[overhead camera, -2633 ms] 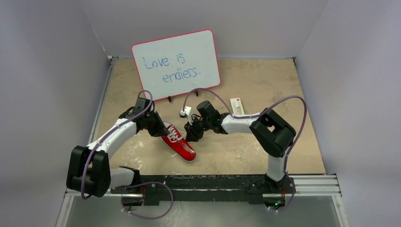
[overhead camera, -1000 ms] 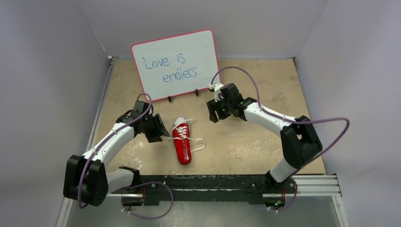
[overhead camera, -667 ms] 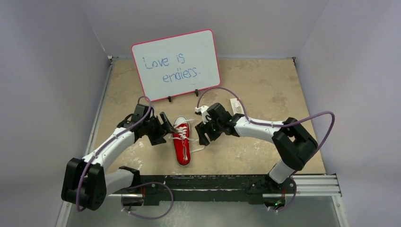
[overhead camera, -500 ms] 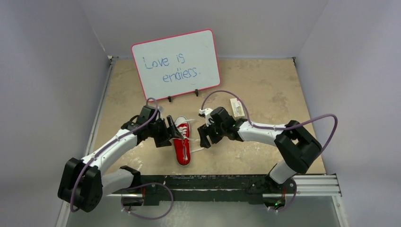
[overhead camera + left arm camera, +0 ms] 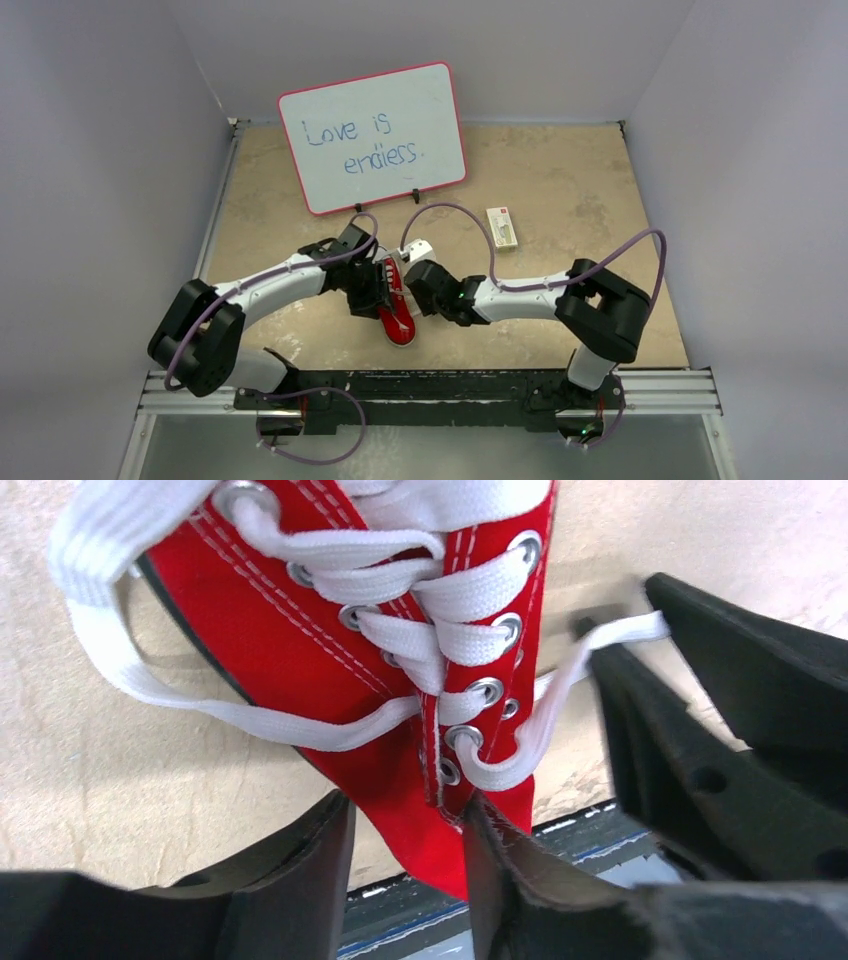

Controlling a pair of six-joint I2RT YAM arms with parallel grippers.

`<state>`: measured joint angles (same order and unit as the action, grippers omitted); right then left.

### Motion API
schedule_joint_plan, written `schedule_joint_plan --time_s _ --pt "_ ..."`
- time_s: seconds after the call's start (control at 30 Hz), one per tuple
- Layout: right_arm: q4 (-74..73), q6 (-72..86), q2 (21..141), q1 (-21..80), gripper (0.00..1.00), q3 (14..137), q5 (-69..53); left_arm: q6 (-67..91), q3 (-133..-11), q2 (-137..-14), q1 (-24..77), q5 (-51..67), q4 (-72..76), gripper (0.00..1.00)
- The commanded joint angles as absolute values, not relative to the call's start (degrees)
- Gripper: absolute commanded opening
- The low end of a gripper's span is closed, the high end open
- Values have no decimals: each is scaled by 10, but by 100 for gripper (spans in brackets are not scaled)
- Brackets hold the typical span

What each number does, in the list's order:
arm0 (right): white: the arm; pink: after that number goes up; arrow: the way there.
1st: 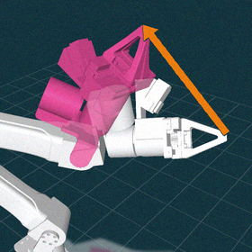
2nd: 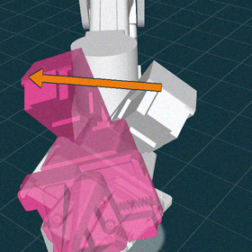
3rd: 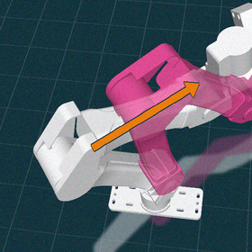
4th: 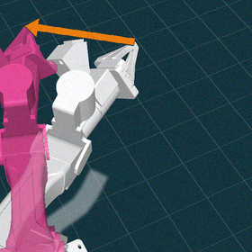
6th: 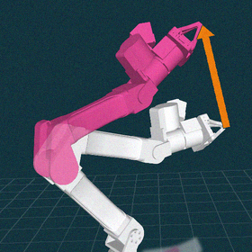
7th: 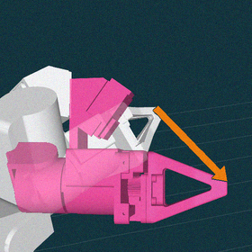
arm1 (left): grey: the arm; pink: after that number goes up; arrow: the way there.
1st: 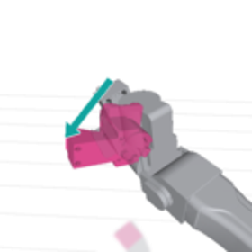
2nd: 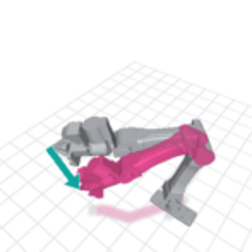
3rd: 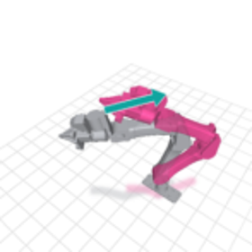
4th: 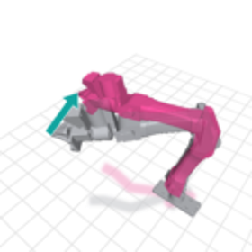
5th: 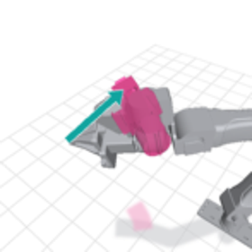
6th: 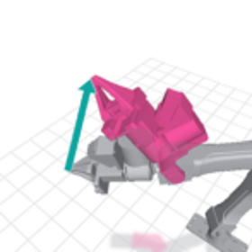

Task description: Tie the shoes

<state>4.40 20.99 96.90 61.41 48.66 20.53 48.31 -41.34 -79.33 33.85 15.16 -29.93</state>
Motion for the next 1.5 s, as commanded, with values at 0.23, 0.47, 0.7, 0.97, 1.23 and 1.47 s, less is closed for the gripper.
schedule_joint_plan --time_s 0.23,0.47,0.7,0.97,1.23,1.47 --pt "-148 311 940 619 17 522 533 443 -441 -816 341 25 -342 13" --pt "-299 274 849 585 25 595 668 445 -435 -817 341 29 -336 10" --pt "-193 110 707 479 71 556 469 442 -439 -818 341 37 -324 10" --pt "-117 111 761 359 86 509 -161 424 -500 -763 339 68 -345 58" --pt "-29 190 901 367 86 558 -290 415 -531 -708 209 77 -399 70" --pt "-129 156 1011 472 85 674 -234 494 -486 -743 139 158 -267 72"
